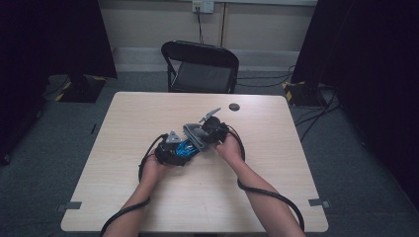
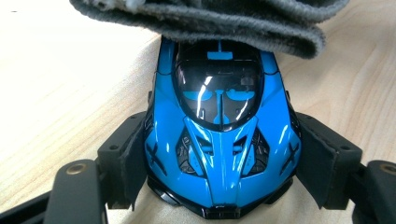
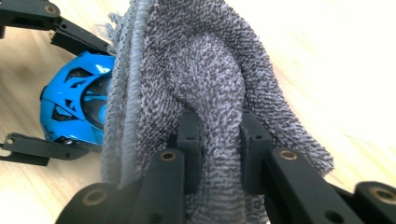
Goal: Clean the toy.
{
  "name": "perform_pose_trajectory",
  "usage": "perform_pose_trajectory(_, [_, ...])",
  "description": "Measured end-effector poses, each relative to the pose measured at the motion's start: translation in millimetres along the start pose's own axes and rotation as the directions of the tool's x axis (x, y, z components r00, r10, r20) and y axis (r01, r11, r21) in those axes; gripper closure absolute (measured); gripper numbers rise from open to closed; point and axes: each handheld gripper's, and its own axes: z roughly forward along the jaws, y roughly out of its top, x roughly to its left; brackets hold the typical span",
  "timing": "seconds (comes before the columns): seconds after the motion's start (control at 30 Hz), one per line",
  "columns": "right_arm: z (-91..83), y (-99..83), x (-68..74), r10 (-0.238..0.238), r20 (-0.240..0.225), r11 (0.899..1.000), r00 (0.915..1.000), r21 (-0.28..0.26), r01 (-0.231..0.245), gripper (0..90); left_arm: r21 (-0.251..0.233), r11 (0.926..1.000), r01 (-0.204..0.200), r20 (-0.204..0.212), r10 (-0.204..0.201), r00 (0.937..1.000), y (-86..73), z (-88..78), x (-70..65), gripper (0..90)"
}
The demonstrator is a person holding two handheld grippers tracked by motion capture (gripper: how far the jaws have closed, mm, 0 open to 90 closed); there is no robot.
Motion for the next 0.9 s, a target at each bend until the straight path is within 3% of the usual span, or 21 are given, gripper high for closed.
perform_pose_trajectory(0.73, [-5.2, -5.6, -13.2, 0.025, 0.025, 1.000, 0.9994, -0.002, -0.025, 74.6, 0.000, 1.0000, 0.001, -0.002, -0.001, 1.0000, -0.1, -0.1, -0.5, 26.0])
perform_pose_trajectory(0.9, [-6.6, -6.9, -17.9, 0.028, 0.050, 1.000, 0.9984, 0.010, -0.029, 74.6, 0.000, 1.0000, 0.001, -0.003, -0.001, 1.0000, -0.1, -0.1, -0.5, 26.0])
